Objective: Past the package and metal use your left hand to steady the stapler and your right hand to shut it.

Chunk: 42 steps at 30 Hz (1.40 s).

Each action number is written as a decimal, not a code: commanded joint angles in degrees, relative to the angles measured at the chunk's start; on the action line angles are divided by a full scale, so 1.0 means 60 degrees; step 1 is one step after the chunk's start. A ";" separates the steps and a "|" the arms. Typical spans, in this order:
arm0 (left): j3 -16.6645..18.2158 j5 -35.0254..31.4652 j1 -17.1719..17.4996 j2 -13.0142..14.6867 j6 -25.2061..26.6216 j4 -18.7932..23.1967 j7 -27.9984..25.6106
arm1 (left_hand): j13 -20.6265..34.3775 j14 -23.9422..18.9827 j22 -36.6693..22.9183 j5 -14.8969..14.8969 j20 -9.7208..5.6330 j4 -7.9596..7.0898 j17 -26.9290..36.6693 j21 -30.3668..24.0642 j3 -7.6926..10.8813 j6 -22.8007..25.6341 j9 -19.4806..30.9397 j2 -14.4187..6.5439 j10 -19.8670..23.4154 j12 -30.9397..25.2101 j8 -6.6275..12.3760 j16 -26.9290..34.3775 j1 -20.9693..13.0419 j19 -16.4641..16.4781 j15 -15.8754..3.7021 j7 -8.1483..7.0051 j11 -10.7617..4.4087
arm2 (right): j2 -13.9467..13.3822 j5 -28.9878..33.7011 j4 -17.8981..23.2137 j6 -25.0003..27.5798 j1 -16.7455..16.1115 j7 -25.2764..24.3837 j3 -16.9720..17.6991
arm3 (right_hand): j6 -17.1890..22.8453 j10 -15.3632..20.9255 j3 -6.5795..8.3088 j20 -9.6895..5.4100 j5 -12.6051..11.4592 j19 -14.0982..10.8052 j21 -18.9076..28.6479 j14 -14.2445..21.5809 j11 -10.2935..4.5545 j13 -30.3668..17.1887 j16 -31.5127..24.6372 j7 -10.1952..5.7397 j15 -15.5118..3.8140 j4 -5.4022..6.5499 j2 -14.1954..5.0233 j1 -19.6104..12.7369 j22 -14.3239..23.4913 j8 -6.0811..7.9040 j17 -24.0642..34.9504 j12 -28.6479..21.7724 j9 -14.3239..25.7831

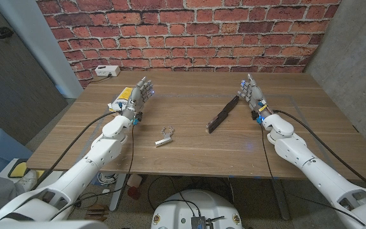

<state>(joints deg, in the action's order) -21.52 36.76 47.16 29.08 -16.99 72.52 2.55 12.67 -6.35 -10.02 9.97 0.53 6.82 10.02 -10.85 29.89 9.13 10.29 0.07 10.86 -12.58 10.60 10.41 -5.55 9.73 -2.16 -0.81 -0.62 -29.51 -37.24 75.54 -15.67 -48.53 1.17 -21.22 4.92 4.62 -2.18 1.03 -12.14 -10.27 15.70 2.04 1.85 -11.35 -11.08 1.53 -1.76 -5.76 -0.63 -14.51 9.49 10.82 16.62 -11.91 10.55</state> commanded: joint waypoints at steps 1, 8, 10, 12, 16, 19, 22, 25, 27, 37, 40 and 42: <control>-0.0005 0.0015 -0.0095 -0.0010 -0.0101 -0.0195 0.0162 | 0.0014 -0.0089 -0.0018 0.0049 0.0013 -0.0006 0.0020 -0.0057 0.0064 0.0090 0.0025 -0.0014 0.0096 -0.0052 0.0062 0.0044 -0.0110 0.0081 -0.0073 0.0010 -0.0001 | -0.0047 -0.0022 0.0183 0.0164 -0.0072 -0.0109 -0.0011 | 0.0078 0.0088 0.0025 0.0014 -0.0042 -0.0072 0.0019 0.0104 -0.0007 -0.0036 -0.0075 0.0017 -0.0009 -0.0080 -0.0022 -0.0098 0.0036 0.0062 0.0001 -0.0055 0.0040; 0.0094 0.0138 -0.0034 0.0023 -0.0143 -0.0161 0.0212 | 0.0007 -0.0085 -0.0018 0.0047 0.0021 0.0008 0.0020 -0.0055 0.0070 0.0079 0.0025 -0.0026 0.0079 -0.0043 0.0055 0.0039 -0.0125 0.0075 -0.0068 -0.0002 -0.0005 | -0.0053 0.0057 0.0204 0.0191 -0.0039 -0.0145 -0.0057 | 0.0080 0.0105 0.0035 0.0035 -0.0037 -0.0079 -0.0019 0.0123 -0.0026 -0.0034 -0.0083 0.0011 -0.0009 -0.0088 -0.0039 -0.0120 0.0036 0.0064 -0.0033 -0.0050 0.0040; 0.0120 0.0150 -0.0020 0.0035 -0.0166 -0.0168 0.0209 | 0.0005 -0.0081 -0.0018 0.0046 0.0022 0.0011 0.0020 -0.0055 0.0071 0.0080 0.0025 -0.0028 0.0073 -0.0041 0.0055 0.0037 -0.0127 0.0074 -0.0066 -0.0004 -0.0005 | -0.0069 0.0169 0.0193 0.0164 -0.0005 -0.0166 -0.0103 | 0.0092 0.0140 0.0053 0.0041 -0.0038 -0.0081 -0.0039 0.0158 -0.0059 -0.0033 -0.0098 -0.0001 -0.0033 -0.0100 -0.0063 -0.0153 0.0036 0.0070 -0.0050 -0.0058 0.0039; 0.0142 0.0178 -0.0013 0.0049 -0.0184 -0.0189 0.0244 | 0.0003 -0.0081 -0.0018 0.0045 0.0024 0.0015 0.0020 -0.0055 0.0072 0.0083 0.0025 -0.0031 0.0074 -0.0041 0.0056 0.0036 -0.0130 0.0073 -0.0067 0.0005 -0.0012 | -0.0069 0.0271 0.0202 0.0152 0.0018 -0.0230 -0.0139 | 0.0114 0.0233 0.0087 0.0051 -0.0039 -0.0095 -0.0069 0.0230 -0.0077 -0.0031 -0.0125 -0.0017 -0.0059 -0.0126 -0.0101 -0.0219 0.0035 0.0081 -0.0079 -0.0082 0.0038; 0.0157 0.0196 -0.0011 0.0095 -0.0150 -0.0216 0.0284 | -0.0002 -0.0067 -0.0018 0.0043 0.0023 0.0023 0.0020 -0.0053 0.0072 0.0080 0.0025 -0.0035 0.0050 -0.0030 0.0053 0.0030 -0.0135 0.0065 -0.0069 -0.0008 0.0031 | -0.0040 0.0330 0.0168 0.0165 0.0077 -0.0239 -0.0189 | 0.0164 0.0254 0.0113 0.0044 -0.0037 -0.0084 -0.0102 0.0271 -0.0104 -0.0029 -0.0139 -0.0042 -0.0083 -0.0151 -0.0125 -0.0277 0.0035 0.0101 -0.0103 -0.0080 0.0037; 0.0171 0.0240 -0.0047 0.0062 -0.0210 -0.0365 0.0374 | -0.0007 -0.0060 -0.0019 0.0041 0.0022 0.0029 0.0020 -0.0053 0.0071 0.0079 0.0025 -0.0037 0.0044 -0.0027 0.0051 0.0027 -0.0137 0.0065 -0.0071 -0.0008 0.0022 | -0.0031 0.0546 0.0302 0.0163 0.0029 -0.0569 -0.0214 | 0.0161 0.0258 0.0147 0.0044 -0.0034 -0.0059 -0.0144 0.0263 -0.0130 -0.0028 -0.0133 -0.0059 -0.0097 -0.0186 -0.0152 -0.0355 0.0034 0.0101 -0.0130 -0.0070 0.0036; 0.0171 0.0278 -0.0124 0.0039 -0.0216 -0.0552 0.0478 | -0.0014 -0.0063 -0.0019 0.0038 0.0029 0.0040 0.0020 -0.0052 0.0070 -0.0079 0.0024 -0.0039 0.0051 -0.0029 -0.0010 0.0028 -0.0142 0.0059 -0.0068 -0.0013 0.0007 | 0.0000 0.0638 0.0356 0.0098 -0.0036 -0.0723 -0.0220 | 0.0270 0.0359 0.0200 0.0028 -0.0028 -0.0084 -0.0186 0.0358 -0.0176 -0.0025 -0.0165 -0.0103 -0.0162 -0.0241 -0.0191 -0.0480 0.0033 0.0143 -0.0173 -0.0092 0.0034; 0.0183 0.0307 -0.0150 0.0032 -0.0257 -0.0669 0.0562 | -0.0017 -0.0058 -0.0019 0.0037 0.0022 0.0045 0.0020 -0.0052 0.0070 -0.0106 0.0024 -0.0041 0.0030 -0.0020 -0.0016 0.0025 -0.0144 0.0057 -0.0063 -0.0003 0.0011 | -0.0056 0.0756 0.0502 0.0134 -0.0093 -0.0855 -0.0235 | 0.0310 0.0405 0.0220 0.0022 -0.0025 -0.0097 -0.0203 0.0377 -0.0201 -0.0024 -0.0170 -0.0116 -0.0173 -0.0264 -0.0202 -0.0532 0.0033 0.0156 -0.0192 -0.0102 0.0033; 0.0206 0.0331 -0.0134 0.0032 -0.0280 -0.0693 0.0574 | -0.0019 -0.0046 -0.0019 0.0037 0.0020 0.0047 0.0021 -0.0050 0.0069 -0.0104 0.0024 -0.0042 0.0029 -0.0019 -0.0013 0.0021 -0.0144 0.0051 -0.0061 0.0003 0.0005 | -0.0105 0.0822 0.0604 0.0192 -0.0107 -0.0923 -0.0242 | 0.0322 0.0418 0.0234 0.0010 -0.0022 -0.0104 -0.0216 0.0402 -0.0212 -0.0024 -0.0177 -0.0119 -0.0186 -0.0280 -0.0209 -0.0566 0.0033 0.0159 -0.0204 -0.0101 0.0033; 0.0283 0.0429 -0.0026 -0.0008 -0.0582 -0.0843 0.0770 | -0.0031 -0.0017 -0.0019 0.0034 0.0021 0.0056 0.0021 -0.0043 0.0064 -0.0142 0.0019 -0.0048 -0.0001 -0.0006 -0.0021 0.0012 -0.0141 0.0025 -0.0093 -0.0053 0.0013 | -0.0155 0.1111 0.0649 0.0212 0.0004 -0.0978 -0.0355 | 0.0401 0.0481 0.0307 0.0001 -0.0007 -0.0129 -0.0285 0.0454 -0.0265 -0.0021 -0.0184 -0.0152 -0.0230 -0.0364 -0.0241 -0.0762 0.0032 0.0176 -0.0270 -0.0093 0.0029; 0.0280 0.0448 0.0008 -0.0007 -0.0630 -0.0798 0.0839 | -0.0034 -0.0012 -0.0019 0.0033 0.0010 0.0058 0.0021 -0.0043 0.0062 -0.0179 0.0017 -0.0050 -0.0005 -0.0004 -0.0033 0.0011 -0.0140 0.0023 -0.0086 -0.0058 0.0013 | -0.0175 0.1154 0.0667 0.0174 0.0006 -0.0909 -0.0391 | 0.0389 0.0462 0.0339 0.0002 0.0002 -0.0136 -0.0322 0.0445 -0.0194 -0.0018 -0.0173 -0.0103 -0.0179 -0.0409 -0.0243 -0.0865 0.0031 0.0165 -0.0304 -0.0070 0.0027; 0.0275 0.0430 0.0015 0.0020 -0.0574 -0.0763 0.0797 | -0.0036 -0.0013 -0.0019 0.0033 0.0011 0.0060 0.0022 -0.0043 0.0061 -0.0189 0.0016 -0.0051 -0.0008 -0.0003 -0.0034 0.0012 -0.0140 0.0021 -0.0081 -0.0047 0.0012 | -0.0214 0.1165 0.0700 0.0213 0.0006 -0.0869 -0.0405 | 0.0391 0.0466 0.0349 -0.0013 0.0006 -0.0147 -0.0331 0.0445 -0.0203 -0.0017 -0.0171 -0.0100 -0.0178 -0.0424 -0.0240 -0.0901 0.0031 0.0163 -0.0317 -0.0066 0.0026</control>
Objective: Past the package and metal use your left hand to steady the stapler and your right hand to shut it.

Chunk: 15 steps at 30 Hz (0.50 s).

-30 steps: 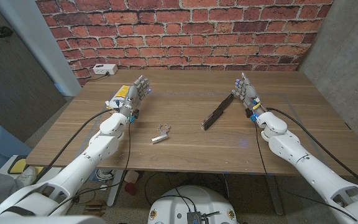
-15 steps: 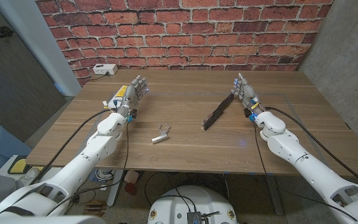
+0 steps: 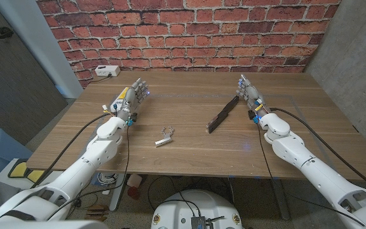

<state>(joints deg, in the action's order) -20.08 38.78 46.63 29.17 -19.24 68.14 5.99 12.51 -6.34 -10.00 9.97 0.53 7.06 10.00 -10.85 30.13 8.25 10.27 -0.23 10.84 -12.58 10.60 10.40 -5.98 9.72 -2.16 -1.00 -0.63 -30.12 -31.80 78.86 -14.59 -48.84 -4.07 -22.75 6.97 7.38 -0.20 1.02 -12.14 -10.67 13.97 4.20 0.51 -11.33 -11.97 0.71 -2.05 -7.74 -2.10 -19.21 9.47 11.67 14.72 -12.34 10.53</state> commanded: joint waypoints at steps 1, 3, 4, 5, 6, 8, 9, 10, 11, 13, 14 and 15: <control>0.0040 0.0102 0.0103 0.0011 -0.0202 -0.0038 0.0241 | -0.0010 -0.0012 -0.0022 0.0033 0.0007 0.0021 0.0025 -0.0044 0.0021 -0.0044 0.0019 0.0000 -0.0002 -0.0004 -0.0033 0.0012 -0.0067 0.0023 -0.0081 -0.0015 0.0015 | -0.0137 0.0327 0.0165 0.0035 0.0059 -0.0031 -0.0164 | 0.0049 0.0008 0.0024 -0.0020 0.0007 -0.0082 -0.0050 0.0077 0.0020 -0.0020 -0.0019 0.0031 -0.0116 -0.0102 0.0006 -0.0135 0.0034 0.0021 -0.0007 0.0007 0.0028; 0.0057 0.0099 0.0103 -0.0007 -0.0278 -0.0065 0.0246 | -0.0011 -0.0017 -0.0022 0.0033 -0.0005 0.0021 0.0025 -0.0044 0.0021 -0.0044 0.0018 -0.0002 -0.0002 -0.0004 -0.0031 0.0015 -0.0067 0.0023 -0.0077 -0.0018 0.0015 | -0.0167 0.0363 0.0189 0.0024 0.0051 -0.0042 -0.0159 | 0.0042 -0.0007 0.0033 -0.0023 0.0011 -0.0072 -0.0067 0.0057 0.0002 -0.0019 -0.0009 0.0025 -0.0117 -0.0115 0.0009 -0.0168 0.0034 0.0016 -0.0019 0.0018 0.0027; 0.0060 0.0087 0.0109 -0.0002 -0.0304 -0.0059 0.0244 | -0.0013 -0.0017 -0.0022 0.0033 -0.0007 0.0022 0.0025 -0.0044 0.0021 -0.0041 0.0018 -0.0003 -0.0004 -0.0003 -0.0029 0.0015 -0.0066 0.0020 -0.0072 -0.0010 0.0015 | -0.0158 0.0354 0.0196 0.0019 0.0042 -0.0061 -0.0145 | 0.0021 -0.0015 0.0037 -0.0022 0.0012 -0.0070 -0.0074 0.0051 0.0004 -0.0018 -0.0005 0.0025 -0.0115 -0.0121 0.0010 -0.0182 0.0034 0.0006 -0.0024 0.0024 0.0027; 0.0061 0.0082 0.0110 0.0000 -0.0330 -0.0067 0.0260 | -0.0013 -0.0015 -0.0022 0.0033 -0.0007 0.0022 0.0025 -0.0045 0.0021 -0.0041 0.0017 -0.0004 -0.0010 -0.0001 -0.0028 0.0015 -0.0066 0.0022 -0.0074 -0.0010 0.0015 | -0.0170 0.0378 0.0189 -0.0016 0.0039 -0.0049 -0.0148 | 0.0013 -0.0017 0.0042 -0.0026 0.0014 -0.0071 -0.0079 0.0034 0.0004 -0.0018 0.0003 0.0030 -0.0119 -0.0126 0.0011 -0.0196 0.0034 0.0002 -0.0029 0.0027 0.0027; 0.0064 0.0082 0.0118 0.0000 -0.0326 -0.0056 0.0244 | -0.0014 -0.0014 -0.0022 0.0033 -0.0003 0.0022 0.0025 -0.0044 0.0021 -0.0039 0.0017 -0.0005 -0.0010 -0.0001 -0.0026 0.0014 -0.0066 0.0019 -0.0074 -0.0008 0.0016 | -0.0183 0.0378 0.0215 -0.0001 0.0023 -0.0060 -0.0141 | 0.0003 -0.0020 0.0047 -0.0025 0.0016 -0.0060 -0.0091 0.0026 0.0001 -0.0018 0.0006 0.0040 -0.0113 -0.0133 0.0012 -0.0215 0.0034 -0.0002 -0.0035 0.0031 0.0027; 0.0063 0.0096 0.0117 -0.0011 -0.0324 -0.0071 0.0257 | -0.0016 -0.0009 -0.0022 0.0032 -0.0018 0.0024 0.0025 -0.0044 0.0020 -0.0029 0.0016 -0.0007 -0.0016 0.0002 -0.0020 0.0013 -0.0065 0.0018 -0.0071 -0.0008 0.0022 | -0.0240 0.0429 0.0285 0.0046 -0.0010 -0.0102 -0.0140 | -0.0002 -0.0041 0.0056 -0.0027 0.0019 -0.0052 -0.0106 0.0022 0.0006 -0.0017 0.0010 0.0036 -0.0109 -0.0144 0.0014 -0.0247 0.0034 -0.0006 -0.0046 0.0043 0.0026; 0.0052 0.0081 0.0110 -0.0009 -0.0325 -0.0083 0.0262 | -0.0017 -0.0008 -0.0022 0.0032 -0.0016 0.0024 0.0025 -0.0042 0.0019 -0.0032 0.0016 -0.0008 -0.0015 0.0001 -0.0021 0.0013 -0.0065 0.0013 -0.0071 -0.0004 0.0022 | -0.0264 0.0431 0.0322 0.0074 -0.0029 -0.0112 -0.0134 | -0.0011 -0.0047 0.0059 -0.0033 0.0020 -0.0049 -0.0111 0.0018 0.0010 -0.0017 0.0012 0.0041 -0.0104 -0.0148 0.0015 -0.0257 0.0034 -0.0010 -0.0050 0.0047 0.0026; 0.0039 0.0060 0.0102 -0.0012 -0.0333 -0.0101 0.0263 | -0.0018 -0.0006 -0.0022 0.0032 -0.0015 0.0025 0.0025 -0.0043 0.0019 -0.0027 0.0015 -0.0009 -0.0012 0.0000 -0.0018 0.0012 -0.0064 0.0013 -0.0078 0.0000 0.0021 | -0.0296 0.0467 0.0340 0.0070 -0.0041 -0.0113 -0.0138 | -0.0021 -0.0057 0.0066 -0.0032 0.0022 -0.0046 -0.0121 0.0010 0.0015 -0.0016 0.0016 0.0033 -0.0100 -0.0156 0.0017 -0.0280 0.0034 -0.0014 -0.0057 0.0053 0.0026; 0.0025 0.0039 0.0094 -0.0015 -0.0331 -0.0115 0.0256 | -0.0018 -0.0007 -0.0022 0.0032 -0.0017 0.0025 0.0025 -0.0044 0.0018 -0.0021 0.0015 -0.0009 -0.0009 -0.0001 -0.0015 0.0013 -0.0064 0.0015 -0.0069 0.0004 0.0020 | -0.0309 0.0462 0.0382 0.0097 -0.0065 -0.0144 -0.0123 | -0.0028 -0.0057 0.0073 -0.0031 0.0024 -0.0043 -0.0132 -0.0010 0.0014 -0.0016 0.0025 0.0034 -0.0103 -0.0165 0.0018 -0.0306 0.0034 -0.0018 -0.0065 0.0057 0.0025; 0.0010 0.0053 0.0070 -0.0055 -0.0323 -0.0155 0.0266 | -0.0020 -0.0007 -0.0022 0.0031 -0.0014 0.0026 0.0025 -0.0045 0.0017 -0.0015 0.0014 -0.0009 -0.0008 -0.0001 -0.0011 0.0014 -0.0062 0.0016 -0.0075 0.0006 0.0016 | -0.0373 0.0522 0.0457 0.0148 -0.0094 -0.0192 -0.0119 | -0.0039 -0.0080 0.0085 -0.0025 0.0027 -0.0021 -0.0153 -0.0017 0.0015 -0.0015 0.0028 0.0041 -0.0102 -0.0177 0.0018 -0.0343 0.0034 -0.0023 -0.0077 0.0069 0.0025; 0.0002 0.0052 0.0060 -0.0064 -0.0319 -0.0164 0.0271 | -0.0020 -0.0010 -0.0022 0.0031 -0.0014 0.0026 0.0025 -0.0045 0.0017 -0.0004 0.0014 -0.0010 -0.0004 -0.0003 -0.0006 0.0015 -0.0062 0.0016 -0.0078 0.0003 0.0016 | -0.0396 0.0535 0.0471 0.0155 -0.0101 -0.0188 -0.0118 | -0.0039 -0.0091 0.0091 -0.0016 0.0029 -0.0014 -0.0161 -0.0030 0.0017 -0.0015 0.0033 0.0033 -0.0096 -0.0182 0.0017 -0.0360 0.0034 -0.0023 -0.0082 0.0075 0.0025; -0.0015 0.0029 0.0041 -0.0085 -0.0319 -0.0180 0.0248 | -0.0022 -0.0014 -0.0022 0.0031 -0.0009 0.0028 0.0025 -0.0045 0.0015 0.0011 0.0013 -0.0010 -0.0003 -0.0003 0.0000 0.0017 -0.0061 0.0016 -0.0079 0.0002 0.0015 | -0.0421 0.0532 0.0503 0.0209 -0.0106 -0.0192 -0.0115 | -0.0044 -0.0100 0.0098 -0.0017 0.0031 -0.0013 -0.0170 -0.0033 0.0006 -0.0014 0.0035 0.0039 -0.0098 -0.0188 0.0017 -0.0381 0.0035 -0.0026 -0.0089 0.0081 0.0025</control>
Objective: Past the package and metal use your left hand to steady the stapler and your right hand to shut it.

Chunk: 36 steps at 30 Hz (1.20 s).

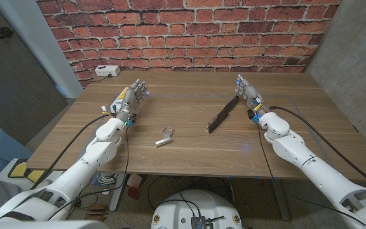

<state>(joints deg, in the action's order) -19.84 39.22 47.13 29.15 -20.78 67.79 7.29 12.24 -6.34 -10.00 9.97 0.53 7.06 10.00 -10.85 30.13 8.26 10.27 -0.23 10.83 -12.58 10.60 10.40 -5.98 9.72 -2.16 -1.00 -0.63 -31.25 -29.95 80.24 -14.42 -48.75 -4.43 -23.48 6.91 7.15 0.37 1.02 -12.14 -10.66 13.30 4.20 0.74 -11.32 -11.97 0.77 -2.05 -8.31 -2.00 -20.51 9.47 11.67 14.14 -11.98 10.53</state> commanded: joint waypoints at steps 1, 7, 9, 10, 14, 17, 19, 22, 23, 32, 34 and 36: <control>-0.0065 -0.0045 -0.0054 -0.0102 -0.0064 -0.0135 0.0034 | 0.0023 -0.0013 -0.0023 0.0031 -0.0015 0.0028 0.0027 -0.0047 0.0015 0.0014 0.0013 -0.0010 0.0003 -0.0006 0.0003 0.0017 -0.0061 0.0020 -0.0082 0.0004 0.0009 | -0.0263 0.0259 0.0285 0.0206 -0.0118 -0.0137 -0.0002 | -0.0045 -0.0063 0.0007 -0.0015 0.0032 -0.0005 -0.0067 -0.0034 -0.0035 -0.0015 0.0036 0.0025 -0.0095 -0.0097 0.0000 -0.0178 0.0035 -0.0030 0.0003 0.0023 0.0026; -0.0150 -0.0086 -0.0162 -0.0160 -0.0013 -0.0253 0.0093 | 0.0018 -0.0038 -0.0023 0.0030 -0.0023 0.0033 0.0027 -0.0054 0.0012 0.0028 0.0011 -0.0013 0.0039 -0.0020 0.0009 0.0028 -0.0060 0.0034 -0.0080 0.0010 0.0006 | -0.0389 0.0534 0.0383 0.0370 -0.0043 -0.0262 -0.0070 | -0.0058 -0.0082 0.0026 -0.0015 0.0041 0.0004 -0.0098 -0.0059 -0.0045 -0.0013 0.0047 0.0012 -0.0124 -0.0115 0.0007 -0.0248 0.0036 -0.0038 -0.0022 0.0037 0.0025; -0.0155 -0.0077 -0.0180 -0.0192 -0.0037 -0.0315 0.0113 | 0.0017 -0.0038 -0.0023 0.0030 -0.0036 0.0034 0.0027 -0.0057 0.0011 0.0044 0.0011 -0.0013 0.0045 -0.0022 0.0016 0.0028 -0.0059 0.0040 -0.0088 0.0019 0.0007 | -0.0481 0.0686 0.0483 0.0481 -0.0028 -0.0321 -0.0111 | -0.0064 -0.0081 0.0033 -0.0014 0.0043 0.0010 -0.0108 -0.0061 -0.0050 -0.0013 0.0048 0.0005 -0.0123 -0.0120 0.0007 -0.0270 0.0036 -0.0040 -0.0029 0.0039 0.0025; -0.0154 -0.0073 -0.0187 -0.0208 -0.0059 -0.0346 0.0124 | 0.0016 -0.0037 -0.0023 0.0030 -0.0030 0.0035 0.0027 -0.0056 0.0011 0.0046 0.0011 -0.0014 0.0048 -0.0024 0.0017 0.0027 -0.0059 0.0038 -0.0083 0.0020 0.0000 | -0.0522 0.0741 0.0542 0.0562 -0.0026 -0.0360 -0.0125 | -0.0066 -0.0080 0.0037 -0.0014 0.0044 0.0013 -0.0113 -0.0062 -0.0062 -0.0013 0.0048 0.0001 -0.0129 -0.0123 0.0007 -0.0281 0.0036 -0.0041 -0.0033 0.0039 0.0025; -0.0152 -0.0072 -0.0167 -0.0201 -0.0094 -0.0351 0.0152 | 0.0014 -0.0042 -0.0023 0.0030 -0.0032 0.0039 0.0027 -0.0058 0.0010 0.0057 0.0010 -0.0017 0.0051 -0.0025 0.0021 0.0029 -0.0060 0.0040 -0.0099 0.0022 -0.0003 | -0.0650 0.0909 0.0734 0.0749 -0.0062 -0.0492 -0.0141 | -0.0075 -0.0098 0.0059 -0.0014 0.0048 0.0008 -0.0131 -0.0073 -0.0089 -0.0012 0.0052 -0.0014 -0.0140 -0.0137 0.0003 -0.0345 0.0036 -0.0045 -0.0051 0.0050 0.0024; -0.0126 -0.0072 -0.0138 -0.0190 -0.0140 -0.0337 0.0132 | 0.0012 -0.0043 -0.0023 0.0030 -0.0031 0.0041 0.0027 -0.0058 0.0009 0.0076 0.0009 -0.0019 0.0057 -0.0027 0.0028 0.0029 -0.0060 0.0041 -0.0092 0.0022 0.0006 | -0.0677 0.0963 0.0779 0.0782 -0.0076 -0.0519 -0.0149 | -0.0088 -0.0108 0.0088 -0.0013 0.0050 0.0015 -0.0154 -0.0102 -0.0117 -0.0012 0.0063 -0.0037 -0.0187 -0.0156 -0.0004 -0.0425 0.0036 -0.0048 -0.0070 0.0058 0.0024; -0.0097 -0.0045 -0.0128 -0.0224 -0.0239 -0.0370 0.0153 | 0.0010 -0.0041 -0.0023 0.0030 -0.0033 0.0042 0.0027 -0.0059 0.0009 0.0098 0.0009 -0.0021 0.0056 -0.0026 0.0037 0.0028 -0.0060 0.0042 -0.0090 0.0032 0.0006 | -0.0745 0.1054 0.0879 0.0889 -0.0069 -0.0545 -0.0177 | -0.0144 -0.0164 0.0118 -0.0026 0.0051 0.0016 -0.0177 -0.0147 -0.0130 -0.0012 0.0078 -0.0061 -0.0189 -0.0178 -0.0007 -0.0517 0.0037 -0.0067 -0.0092 0.0082 0.0024; -0.0074 0.0013 -0.0110 -0.0278 -0.0357 -0.0462 0.0243 | 0.0009 -0.0035 -0.0023 0.0030 -0.0035 0.0044 0.0027 -0.0060 0.0008 0.0129 0.0009 -0.0024 0.0047 -0.0023 0.0048 0.0026 -0.0060 0.0044 -0.0093 0.0038 0.0009 | -0.0883 0.1241 0.1101 0.1112 -0.0046 -0.0597 -0.0234 | -0.0226 -0.0251 0.0161 -0.0030 0.0057 0.0059 -0.0226 -0.0234 -0.0139 -0.0014 0.0107 -0.0100 -0.0217 -0.0200 -0.0007 -0.0648 0.0037 -0.0091 -0.0124 0.0115 0.0026; -0.0080 0.0014 -0.0114 -0.0284 -0.0372 -0.0498 0.0270 | 0.0008 -0.0034 -0.0023 0.0030 -0.0035 0.0044 0.0028 -0.0060 0.0008 0.0126 0.0009 -0.0024 0.0045 -0.0022 0.0046 0.0025 -0.0060 0.0043 -0.0087 0.0034 0.0013 | -0.0913 0.1299 0.1154 0.1179 -0.0031 -0.0618 -0.0252 | -0.0228 -0.0259 0.0176 -0.0031 0.0060 0.0075 -0.0243 -0.0274 -0.0186 -0.0015 0.0119 -0.0119 -0.0222 -0.0206 -0.0005 -0.0696 0.0038 -0.0088 -0.0137 0.0116 0.0027; -0.0021 0.0095 0.0008 -0.0261 -0.0444 -0.0535 0.0336 | 0.0003 -0.0036 -0.0023 0.0030 -0.0043 0.0047 0.0028 -0.0060 0.0004 0.0122 0.0009 -0.0032 0.0031 -0.0016 0.0039 0.0026 -0.0056 0.0043 -0.0088 0.0031 0.0002 | -0.1062 0.1848 0.1413 0.1600 0.0104 -0.0829 -0.0447 | -0.0325 -0.0293 0.0281 -0.0028 0.0080 0.0100 -0.0316 -0.0412 -0.0462 -0.0025 0.0136 -0.0436 -0.0443 -0.0225 -0.0002 -0.1018 0.0040 -0.0103 -0.0218 0.0118 0.0031; -0.0011 0.0074 0.0058 -0.0205 -0.0442 -0.0444 0.0316 | 0.0002 -0.0030 -0.0023 0.0030 -0.0042 0.0048 0.0028 -0.0060 0.0003 0.0122 0.0009 -0.0033 0.0030 -0.0016 0.0039 0.0024 -0.0054 0.0042 -0.0090 0.0032 0.0008 | -0.1103 0.1940 0.1465 0.1705 0.0124 -0.0848 -0.0480 | -0.0362 -0.0346 0.0296 -0.0038 0.0083 0.0106 -0.0326 -0.0436 -0.0481 -0.0026 0.0140 -0.0439 -0.0469 -0.0227 -0.0001 -0.1065 0.0040 -0.0113 -0.0228 0.0136 0.0032; 0.0014 0.0074 0.0109 -0.0156 -0.0445 -0.0334 0.0293 | 0.0000 -0.0015 -0.0023 0.0030 -0.0040 0.0048 0.0028 -0.0059 0.0002 0.0120 0.0009 -0.0034 0.0023 -0.0013 0.0037 0.0018 -0.0053 0.0038 -0.0093 0.0032 0.0008 | -0.1147 0.2050 0.1499 0.1784 0.0159 -0.0857 -0.0518 | -0.0386 -0.0365 0.0309 -0.0042 0.0084 0.0106 -0.0331 -0.0449 -0.0488 -0.0026 0.0140 -0.0436 -0.0471 -0.0229 -0.0002 -0.1101 0.0041 -0.0118 -0.0236 0.0141 0.0033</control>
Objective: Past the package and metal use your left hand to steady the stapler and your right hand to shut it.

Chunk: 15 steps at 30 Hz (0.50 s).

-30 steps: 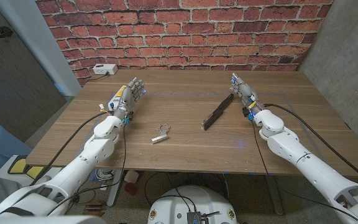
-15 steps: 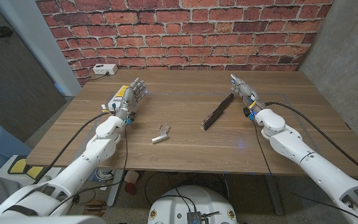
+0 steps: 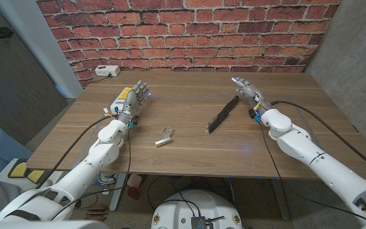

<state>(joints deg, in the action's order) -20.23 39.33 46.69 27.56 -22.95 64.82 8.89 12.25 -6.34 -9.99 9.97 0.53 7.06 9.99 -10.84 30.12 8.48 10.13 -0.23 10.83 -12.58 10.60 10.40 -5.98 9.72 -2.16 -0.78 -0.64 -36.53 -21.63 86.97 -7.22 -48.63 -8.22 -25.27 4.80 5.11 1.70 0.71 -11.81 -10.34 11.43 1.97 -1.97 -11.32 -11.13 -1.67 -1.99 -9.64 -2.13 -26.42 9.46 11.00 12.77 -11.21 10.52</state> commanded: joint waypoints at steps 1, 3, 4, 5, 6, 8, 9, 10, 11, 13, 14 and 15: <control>0.0092 0.0051 0.0206 0.0127 -0.0093 0.0211 0.0004 | -0.0002 -0.0010 -0.0024 0.0030 -0.0039 0.0049 0.0029 -0.0059 0.0001 0.0078 0.0032 -0.0035 0.0022 -0.0012 0.0035 0.0017 -0.0053 0.0037 -0.0087 -0.0008 0.0001 | -0.0285 0.0710 0.0406 0.0632 0.0150 -0.0244 -0.0231 | -0.0052 -0.0049 0.0097 0.0004 0.0029 0.0057 -0.0025 -0.0105 -0.0043 -0.0028 0.0009 -0.0026 -0.0478 -0.0010 0.0020 -0.0146 0.0042 -0.0010 -0.0013 0.0021 0.0034; 0.0114 0.0060 0.0250 0.0161 -0.0095 0.0301 -0.0012 | -0.0004 -0.0007 -0.0024 0.0030 -0.0049 0.0050 0.0029 -0.0060 0.0000 0.0074 0.0032 -0.0036 0.0017 -0.0010 0.0033 0.0016 -0.0052 0.0042 -0.0089 -0.0010 0.0004 | -0.0371 0.0849 0.0511 0.0797 0.0192 -0.0251 -0.0276 | -0.0059 -0.0051 0.0105 0.0000 0.0030 0.0063 -0.0030 -0.0127 -0.0044 -0.0028 0.0014 -0.0024 -0.0482 -0.0011 0.0020 -0.0173 0.0042 -0.0009 -0.0019 0.0020 0.0034; 0.0118 0.0052 0.0271 0.0184 -0.0081 0.0349 -0.0033 | -0.0004 -0.0006 -0.0024 0.0030 -0.0044 0.0050 0.0029 -0.0058 -0.0001 0.0074 0.0032 -0.0036 0.0014 -0.0009 0.0032 0.0016 -0.0051 0.0036 -0.0092 -0.0009 0.0001 | -0.0441 0.0911 0.0583 0.0919 0.0225 -0.0209 -0.0306 | -0.0068 -0.0055 0.0111 -0.0010 0.0030 0.0065 -0.0033 -0.0132 -0.0042 -0.0028 0.0014 -0.0032 -0.0485 -0.0013 0.0021 -0.0191 0.0042 -0.0010 -0.0022 0.0020 0.0034; 0.0123 0.0059 0.0284 0.0193 -0.0075 0.0371 -0.0032 | -0.0005 -0.0007 -0.0024 0.0030 -0.0049 0.0050 0.0029 -0.0060 -0.0001 0.0071 0.0032 -0.0037 0.0014 -0.0009 0.0031 0.0017 -0.0050 0.0040 -0.0089 -0.0010 0.0002 | -0.0521 0.0957 0.0668 0.1061 0.0263 -0.0140 -0.0335 | -0.0069 -0.0051 0.0116 -0.0013 0.0030 0.0063 -0.0034 -0.0134 -0.0036 -0.0028 0.0014 -0.0029 -0.0493 -0.0015 0.0021 -0.0203 0.0042 -0.0009 -0.0025 0.0018 0.0035; 0.0124 0.0071 0.0286 0.0201 -0.0067 0.0376 -0.0012 | -0.0005 -0.0006 -0.0024 0.0030 -0.0044 0.0050 0.0029 -0.0059 -0.0002 0.0069 0.0032 -0.0038 0.0015 -0.0010 0.0030 0.0017 -0.0049 0.0037 -0.0091 -0.0003 0.0008 | -0.0601 0.0954 0.0723 0.1166 0.0310 -0.0006 -0.0356 | -0.0078 -0.0052 0.0134 -0.0013 0.0028 0.0063 -0.0038 -0.0165 -0.0035 -0.0028 0.0021 -0.0036 -0.0513 -0.0024 0.0016 -0.0252 0.0041 -0.0007 -0.0032 0.0015 0.0035; 0.0114 0.0063 0.0283 0.0221 -0.0049 0.0375 0.0011 | -0.0006 -0.0005 -0.0024 0.0030 -0.0038 0.0050 0.0029 -0.0058 -0.0002 0.0069 0.0032 -0.0039 0.0021 -0.0012 0.0030 0.0017 -0.0048 0.0034 -0.0089 0.0000 0.0010 | -0.0682 0.1056 0.0832 0.1286 0.0338 -0.0001 -0.0378 | -0.0164 -0.0120 0.0199 -0.0022 0.0016 0.0059 -0.0050 -0.0199 -0.0014 -0.0028 0.0021 -0.0063 -0.0525 -0.0060 0.0001 -0.0433 0.0038 -0.0018 -0.0054 0.0033 0.0035; 0.0115 0.0085 0.0275 0.0208 -0.0070 0.0340 0.0058 | -0.0006 -0.0005 -0.0024 0.0030 -0.0045 0.0050 0.0029 -0.0059 -0.0003 0.0068 0.0032 -0.0040 0.0015 -0.0010 0.0029 0.0017 -0.0048 0.0036 -0.0087 -0.0005 0.0005 | -0.0730 0.1110 0.0928 0.1411 0.0352 -0.0010 -0.0390 | -0.0210 -0.0150 0.0240 -0.0026 0.0011 0.0062 -0.0059 -0.0233 -0.0030 -0.0027 0.0026 -0.0072 -0.0545 -0.0079 -0.0004 -0.0550 0.0037 -0.0021 -0.0069 0.0038 0.0035; 0.0120 0.0103 0.0276 0.0191 -0.0090 0.0314 0.0079 | -0.0007 -0.0006 -0.0024 0.0030 -0.0044 0.0050 0.0029 -0.0057 -0.0003 0.0066 0.0032 -0.0041 0.0023 -0.0013 0.0028 0.0018 -0.0047 0.0032 -0.0087 -0.0006 -0.0001 | -0.0767 0.1181 0.1001 0.1500 0.0369 -0.0025 -0.0412 | -0.0224 -0.0165 0.0250 -0.0034 0.0010 0.0061 -0.0061 -0.0247 -0.0033 -0.0027 0.0029 -0.0076 -0.0548 -0.0083 -0.0003 -0.0583 0.0036 -0.0022 -0.0074 0.0042 0.0035; 0.0124 0.0129 0.0283 0.0181 -0.0101 0.0294 0.0111 | -0.0007 -0.0004 -0.0024 0.0030 -0.0042 0.0050 0.0029 -0.0057 -0.0004 0.0068 0.0032 -0.0042 0.0022 -0.0013 0.0029 0.0017 -0.0046 0.0030 -0.0090 -0.0001 -0.0005 | -0.0790 0.1235 0.1054 0.1568 0.0386 -0.0031 -0.0431 | -0.0233 -0.0185 0.0267 -0.0044 0.0008 0.0060 -0.0064 -0.0266 -0.0062 -0.0026 0.0033 -0.0086 -0.0550 -0.0090 -0.0001 -0.0634 0.0036 -0.0018 -0.0081 0.0047 0.0035; 0.0124 0.0153 0.0299 0.0187 -0.0097 0.0264 0.0161 | -0.0008 -0.0009 -0.0024 0.0030 -0.0041 0.0050 0.0030 -0.0058 -0.0004 0.0067 0.0032 -0.0043 0.0030 -0.0016 0.0028 0.0019 -0.0045 0.0032 -0.0094 0.0000 -0.0001 | -0.0829 0.1322 0.1151 0.1747 0.0440 -0.0011 -0.0480 | -0.0233 -0.0205 0.0293 -0.0070 0.0004 0.0062 -0.0070 -0.0280 -0.0064 -0.0025 0.0032 -0.0089 -0.0577 -0.0101 0.0006 -0.0722 0.0034 -0.0007 -0.0093 0.0049 0.0035; 0.0120 0.0152 0.0307 0.0209 -0.0076 0.0260 0.0177 | -0.0009 -0.0010 -0.0024 0.0031 -0.0043 0.0050 0.0030 -0.0058 -0.0005 0.0070 0.0032 -0.0044 0.0021 -0.0012 0.0029 0.0020 -0.0044 0.0033 -0.0093 -0.0001 0.0000 | -0.0843 0.1383 0.1185 0.1830 0.0478 -0.0002 -0.0516 | -0.0248 -0.0208 0.0308 -0.0087 0.0001 0.0057 -0.0071 -0.0296 -0.0067 -0.0025 0.0034 -0.0100 -0.0588 -0.0107 0.0011 -0.0773 0.0034 -0.0006 -0.0099 0.0046 0.0035; 0.0122 0.0158 0.0320 0.0228 -0.0060 0.0261 0.0192 | -0.0009 -0.0009 -0.0024 0.0031 -0.0044 0.0050 0.0030 -0.0059 -0.0006 0.0070 0.0032 -0.0045 0.0022 -0.0013 0.0029 0.0020 -0.0043 0.0034 -0.0088 -0.0008 -0.0002 | -0.0862 0.1446 0.1212 0.1912 0.0524 0.0024 -0.0557 | -0.0253 -0.0218 0.0320 -0.0093 -0.0002 0.0055 -0.0074 -0.0300 -0.0080 -0.0024 0.0032 -0.0114 -0.0593 -0.0113 0.0017 -0.0820 0.0033 -0.0003 -0.0105 0.0047 0.0035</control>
<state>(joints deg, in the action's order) -19.68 39.73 48.02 28.46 -23.39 66.28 9.08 12.26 -6.34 -9.99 9.97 0.53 7.06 9.99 -10.85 30.12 8.48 10.13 -0.23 10.83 -12.58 10.60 10.40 -5.98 9.72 -2.16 -0.78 -0.64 -39.61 -16.37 91.05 -0.91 -47.08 -8.72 -27.10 3.54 4.06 3.19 0.40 -11.81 -10.03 11.01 0.65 -2.35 -11.31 -11.14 -2.27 -1.88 -10.20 -1.89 -30.19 9.46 11.00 12.14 -11.00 10.52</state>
